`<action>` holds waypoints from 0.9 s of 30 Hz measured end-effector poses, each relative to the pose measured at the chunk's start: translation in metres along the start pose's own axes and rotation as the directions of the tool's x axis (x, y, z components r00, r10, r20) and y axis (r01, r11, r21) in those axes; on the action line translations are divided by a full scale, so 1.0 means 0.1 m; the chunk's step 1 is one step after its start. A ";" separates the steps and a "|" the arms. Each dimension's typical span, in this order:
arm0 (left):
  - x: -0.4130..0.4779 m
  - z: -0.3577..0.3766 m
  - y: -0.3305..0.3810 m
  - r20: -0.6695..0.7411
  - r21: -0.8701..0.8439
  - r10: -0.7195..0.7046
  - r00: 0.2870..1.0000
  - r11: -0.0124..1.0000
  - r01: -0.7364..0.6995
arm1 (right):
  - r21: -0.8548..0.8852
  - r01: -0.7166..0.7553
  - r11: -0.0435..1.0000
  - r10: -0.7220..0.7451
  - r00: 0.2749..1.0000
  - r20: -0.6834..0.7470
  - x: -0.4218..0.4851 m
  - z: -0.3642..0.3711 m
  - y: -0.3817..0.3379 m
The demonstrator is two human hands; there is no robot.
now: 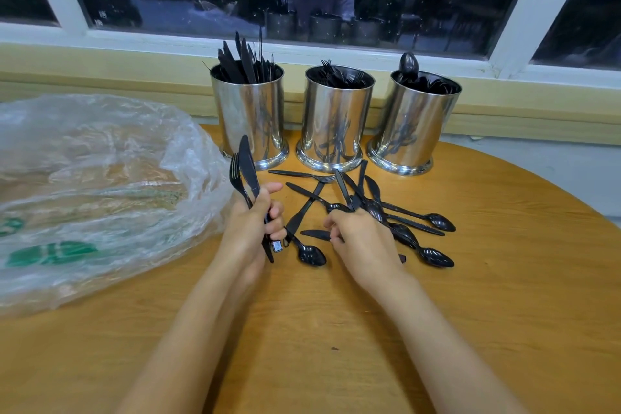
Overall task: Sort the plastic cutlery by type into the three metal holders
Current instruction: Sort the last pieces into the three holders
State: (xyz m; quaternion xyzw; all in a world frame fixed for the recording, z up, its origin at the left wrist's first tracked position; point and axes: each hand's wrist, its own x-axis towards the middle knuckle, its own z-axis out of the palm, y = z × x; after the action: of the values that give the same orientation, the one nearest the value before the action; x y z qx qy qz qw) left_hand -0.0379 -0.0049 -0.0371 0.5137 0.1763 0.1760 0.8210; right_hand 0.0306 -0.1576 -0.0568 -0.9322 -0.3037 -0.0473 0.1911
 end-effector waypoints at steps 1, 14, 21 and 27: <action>0.00 0.00 -0.01 0.008 0.001 -0.008 1.000 1.000 0.008 | 0.000 0.015 1.000 -0.015 1.000 0.005 0.00 -0.01 -0.01; -0.02 0.02 -0.01 0.006 0.010 -0.038 0.999 0.999 0.038 | -0.145 0.163 0.976 -0.184 0.973 -0.140 0.05 -0.02 0.04; -0.05 0.08 -0.05 0.102 0.161 -0.066 0.993 0.986 0.049 | 0.906 -0.068 0.418 0.271 0.961 -0.053 0.18 -0.44 0.00; -0.12 0.15 -0.07 0.252 0.250 -0.128 0.959 0.966 0.063 | 0.870 -0.102 0.483 0.111 0.992 0.055 0.40 -0.37 -0.18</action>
State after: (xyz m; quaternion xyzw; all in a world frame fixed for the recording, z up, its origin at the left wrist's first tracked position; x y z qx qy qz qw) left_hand -0.0406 -0.0254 -0.0361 0.6186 0.1091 0.0427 0.7769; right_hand 0.0541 -0.1366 -0.0091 -0.7249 -0.2268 0.1204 0.6392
